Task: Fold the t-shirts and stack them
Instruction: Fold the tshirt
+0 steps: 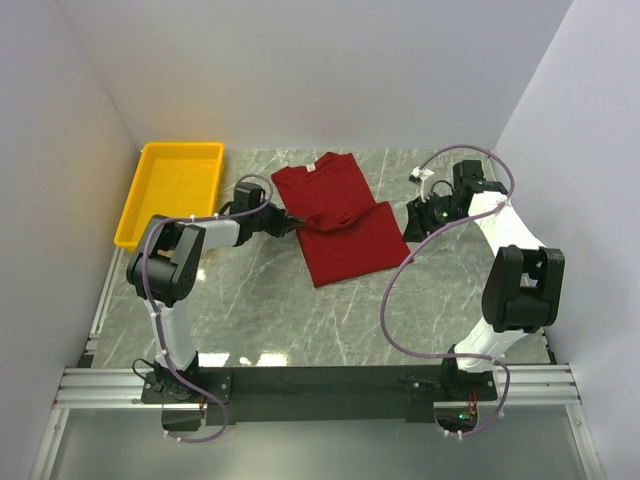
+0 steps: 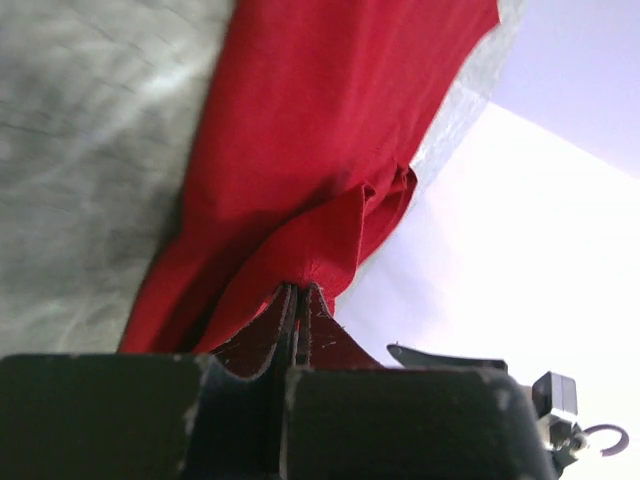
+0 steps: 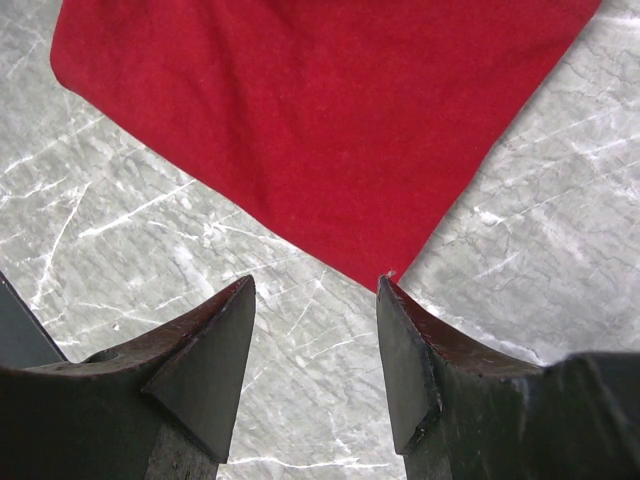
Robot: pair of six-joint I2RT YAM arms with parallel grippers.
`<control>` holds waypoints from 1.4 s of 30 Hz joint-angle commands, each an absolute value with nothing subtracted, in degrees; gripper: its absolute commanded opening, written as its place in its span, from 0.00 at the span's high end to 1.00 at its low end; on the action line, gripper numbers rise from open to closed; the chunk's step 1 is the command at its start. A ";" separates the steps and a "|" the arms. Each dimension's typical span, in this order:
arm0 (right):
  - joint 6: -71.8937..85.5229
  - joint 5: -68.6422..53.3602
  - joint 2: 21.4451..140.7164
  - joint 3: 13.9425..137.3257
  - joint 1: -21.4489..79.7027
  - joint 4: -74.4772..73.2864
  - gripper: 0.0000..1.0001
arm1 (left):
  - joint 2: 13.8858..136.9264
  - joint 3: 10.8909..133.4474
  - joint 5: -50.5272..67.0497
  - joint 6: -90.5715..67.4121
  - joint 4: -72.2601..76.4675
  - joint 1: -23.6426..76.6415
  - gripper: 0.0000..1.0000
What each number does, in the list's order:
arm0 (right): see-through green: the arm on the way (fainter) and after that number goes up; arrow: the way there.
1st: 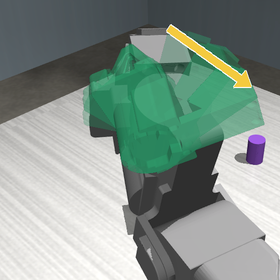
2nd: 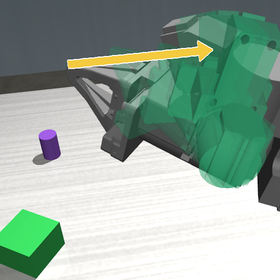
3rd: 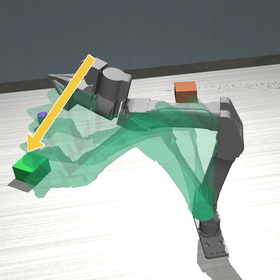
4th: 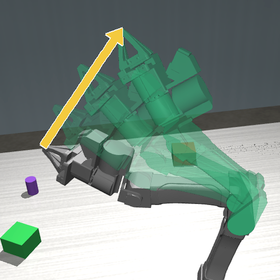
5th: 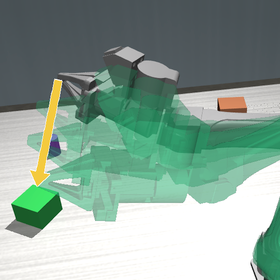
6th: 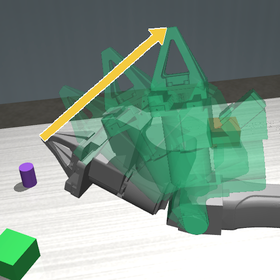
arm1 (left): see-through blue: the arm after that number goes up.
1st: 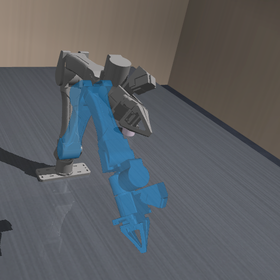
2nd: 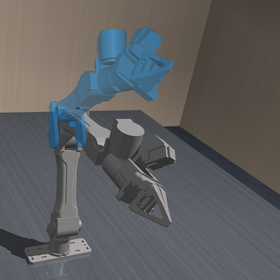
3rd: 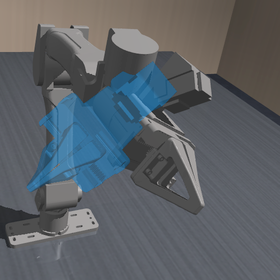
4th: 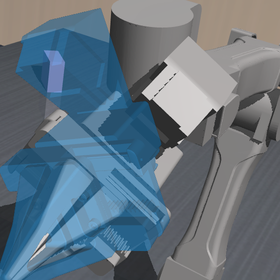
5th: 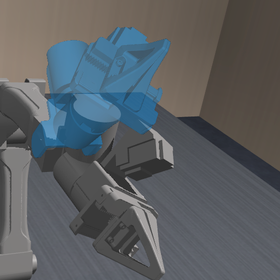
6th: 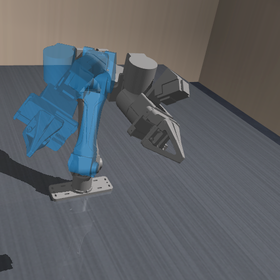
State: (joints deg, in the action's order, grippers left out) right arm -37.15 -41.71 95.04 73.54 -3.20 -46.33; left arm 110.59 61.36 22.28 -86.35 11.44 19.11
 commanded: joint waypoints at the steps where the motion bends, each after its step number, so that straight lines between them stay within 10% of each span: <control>1: -36.91 -43.24 91.93 73.48 -3.87 -46.76 0.41 | 110.48 61.71 22.77 -89.12 15.64 18.54 0.99; 36: -36.39 -43.42 92.99 72.86 -3.87 -46.23 0.41 | 105.99 49.13 19.16 -92.99 22.33 16.26 0.99; 42: -38.93 -41.93 92.90 73.21 -3.78 -46.93 0.41 | 103.01 53.34 15.65 -87.21 13.73 16.08 0.44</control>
State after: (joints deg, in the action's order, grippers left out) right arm -37.06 -42.48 94.94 73.47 -3.40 -46.33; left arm 106.72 49.63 18.52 -91.33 17.45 16.51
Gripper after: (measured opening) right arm 0.587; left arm 0.510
